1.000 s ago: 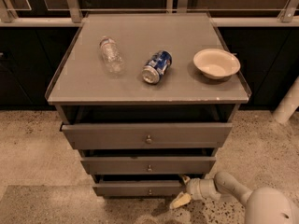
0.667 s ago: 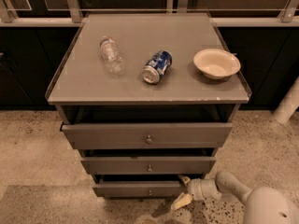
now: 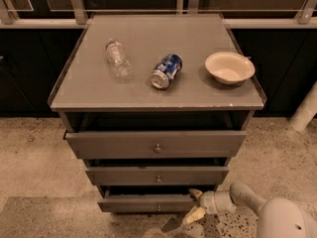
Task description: Open bottom drawer
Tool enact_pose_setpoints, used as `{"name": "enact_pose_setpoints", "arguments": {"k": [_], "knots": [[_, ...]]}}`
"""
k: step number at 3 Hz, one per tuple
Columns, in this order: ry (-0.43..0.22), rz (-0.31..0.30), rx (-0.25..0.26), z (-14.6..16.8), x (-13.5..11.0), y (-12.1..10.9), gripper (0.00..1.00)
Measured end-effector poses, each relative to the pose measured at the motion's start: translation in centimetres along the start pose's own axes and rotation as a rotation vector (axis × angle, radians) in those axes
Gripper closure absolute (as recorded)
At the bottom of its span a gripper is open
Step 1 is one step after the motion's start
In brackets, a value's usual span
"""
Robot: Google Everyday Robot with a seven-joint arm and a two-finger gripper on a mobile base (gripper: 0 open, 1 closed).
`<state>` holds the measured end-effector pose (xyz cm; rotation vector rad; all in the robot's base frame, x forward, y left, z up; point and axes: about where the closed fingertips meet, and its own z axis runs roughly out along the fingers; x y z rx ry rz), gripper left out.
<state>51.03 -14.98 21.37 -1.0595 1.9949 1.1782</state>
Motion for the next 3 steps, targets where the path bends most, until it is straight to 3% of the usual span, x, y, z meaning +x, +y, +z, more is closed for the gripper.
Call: {"name": "enact_pose_setpoints", "arguments": {"k": [2,3], "knots": [[0.012,0.052,-0.048,0.6,0.4,1.4,0.00],[0.012,0.052,-0.048,0.4,0.1,1.5,0.00]]}}
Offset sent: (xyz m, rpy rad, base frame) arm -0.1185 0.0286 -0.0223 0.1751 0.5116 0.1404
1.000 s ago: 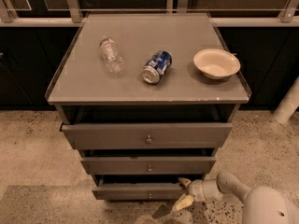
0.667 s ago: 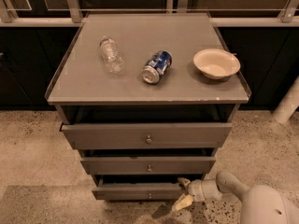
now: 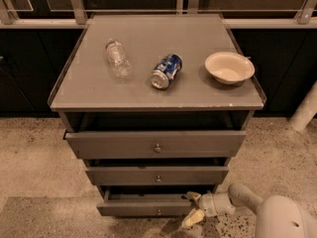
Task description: Open bottom drawer
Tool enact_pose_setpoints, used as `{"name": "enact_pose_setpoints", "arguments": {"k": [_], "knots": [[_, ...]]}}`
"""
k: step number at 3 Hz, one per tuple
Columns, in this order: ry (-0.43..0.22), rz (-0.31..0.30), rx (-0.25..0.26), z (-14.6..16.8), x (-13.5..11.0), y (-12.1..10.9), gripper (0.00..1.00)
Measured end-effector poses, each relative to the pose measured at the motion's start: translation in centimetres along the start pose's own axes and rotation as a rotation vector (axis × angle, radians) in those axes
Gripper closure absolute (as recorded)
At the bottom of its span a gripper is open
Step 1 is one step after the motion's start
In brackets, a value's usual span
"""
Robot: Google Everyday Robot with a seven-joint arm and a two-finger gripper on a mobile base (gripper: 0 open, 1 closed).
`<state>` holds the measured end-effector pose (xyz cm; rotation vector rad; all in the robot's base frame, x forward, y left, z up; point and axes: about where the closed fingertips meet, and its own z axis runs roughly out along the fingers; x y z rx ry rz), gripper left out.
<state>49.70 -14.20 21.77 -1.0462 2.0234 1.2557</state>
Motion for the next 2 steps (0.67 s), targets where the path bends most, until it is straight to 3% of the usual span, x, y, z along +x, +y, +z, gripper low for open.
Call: {"name": "enact_pose_setpoints", "arguments": {"k": [1,2], "knots": [[0.009,0.055,-0.045,0.53,0.83,1.82,0.00],[0.009,0.055,-0.045,0.53,0.83,1.82,0.00]]}}
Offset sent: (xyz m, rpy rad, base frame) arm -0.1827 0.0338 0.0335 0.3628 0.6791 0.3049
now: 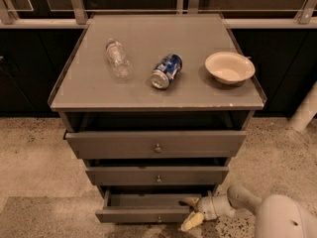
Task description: Open bottom drawer
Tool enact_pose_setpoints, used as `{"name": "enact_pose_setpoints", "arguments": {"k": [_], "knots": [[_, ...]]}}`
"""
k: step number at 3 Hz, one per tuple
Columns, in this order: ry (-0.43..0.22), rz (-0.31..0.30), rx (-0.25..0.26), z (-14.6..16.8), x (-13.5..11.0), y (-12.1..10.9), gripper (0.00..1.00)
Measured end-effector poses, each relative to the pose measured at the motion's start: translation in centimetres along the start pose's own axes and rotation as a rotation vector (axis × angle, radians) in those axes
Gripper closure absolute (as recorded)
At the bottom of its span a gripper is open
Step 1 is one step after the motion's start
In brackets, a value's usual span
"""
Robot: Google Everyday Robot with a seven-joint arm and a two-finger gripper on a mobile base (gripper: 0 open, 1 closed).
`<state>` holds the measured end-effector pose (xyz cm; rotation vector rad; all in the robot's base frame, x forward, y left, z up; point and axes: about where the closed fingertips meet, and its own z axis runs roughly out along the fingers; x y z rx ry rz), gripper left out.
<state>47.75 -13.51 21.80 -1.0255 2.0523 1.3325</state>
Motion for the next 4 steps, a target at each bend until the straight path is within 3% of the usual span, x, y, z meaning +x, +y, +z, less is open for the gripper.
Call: {"name": "enact_pose_setpoints", "arguments": {"k": [2,4], "knots": [[-0.028,0.057,-0.018,-0.1,1.9,1.4,0.00],[-0.054,0.155,0.013,-1.5,4.3,3.6,0.00]]}}
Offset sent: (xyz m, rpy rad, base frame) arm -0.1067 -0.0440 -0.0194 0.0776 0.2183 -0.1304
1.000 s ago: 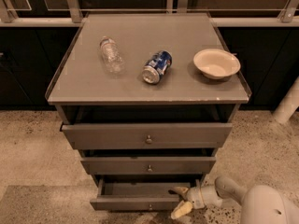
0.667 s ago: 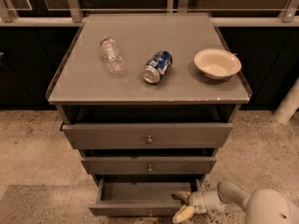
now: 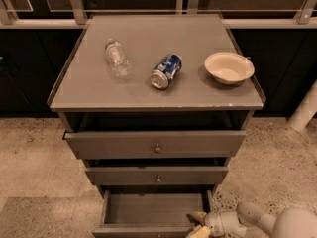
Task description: Open bottom drawer
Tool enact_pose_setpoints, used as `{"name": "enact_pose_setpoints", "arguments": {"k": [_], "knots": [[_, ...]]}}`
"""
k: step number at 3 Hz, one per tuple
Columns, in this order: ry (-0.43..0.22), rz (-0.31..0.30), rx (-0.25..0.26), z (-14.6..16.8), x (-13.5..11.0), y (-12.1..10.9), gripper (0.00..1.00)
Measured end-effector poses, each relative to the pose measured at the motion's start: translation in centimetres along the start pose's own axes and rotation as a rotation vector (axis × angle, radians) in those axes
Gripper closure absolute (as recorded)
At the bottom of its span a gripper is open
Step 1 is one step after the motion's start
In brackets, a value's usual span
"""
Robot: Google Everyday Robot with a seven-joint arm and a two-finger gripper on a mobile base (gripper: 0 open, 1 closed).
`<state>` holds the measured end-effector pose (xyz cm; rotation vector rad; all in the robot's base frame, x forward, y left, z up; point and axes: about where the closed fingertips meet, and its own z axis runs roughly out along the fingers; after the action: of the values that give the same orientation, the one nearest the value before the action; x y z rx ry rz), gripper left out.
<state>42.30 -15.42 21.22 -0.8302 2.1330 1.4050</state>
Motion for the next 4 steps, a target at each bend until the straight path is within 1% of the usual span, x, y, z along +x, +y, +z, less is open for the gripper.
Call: {"name": "enact_pose_setpoints", "arguments": {"k": [1,2,3,4], "knots": [[-0.031,0.077,0.048,-2.5,2.2,1.4,0.00],[-0.031,0.077,0.048,-2.4,2.1,1.4,0.00],[-0.071,0.006,0.047,-3.3,-0.3,1.2,0.00],[-0.104,-0.131,0.088,-5.0,-4.5,2.0,0.00]]}}
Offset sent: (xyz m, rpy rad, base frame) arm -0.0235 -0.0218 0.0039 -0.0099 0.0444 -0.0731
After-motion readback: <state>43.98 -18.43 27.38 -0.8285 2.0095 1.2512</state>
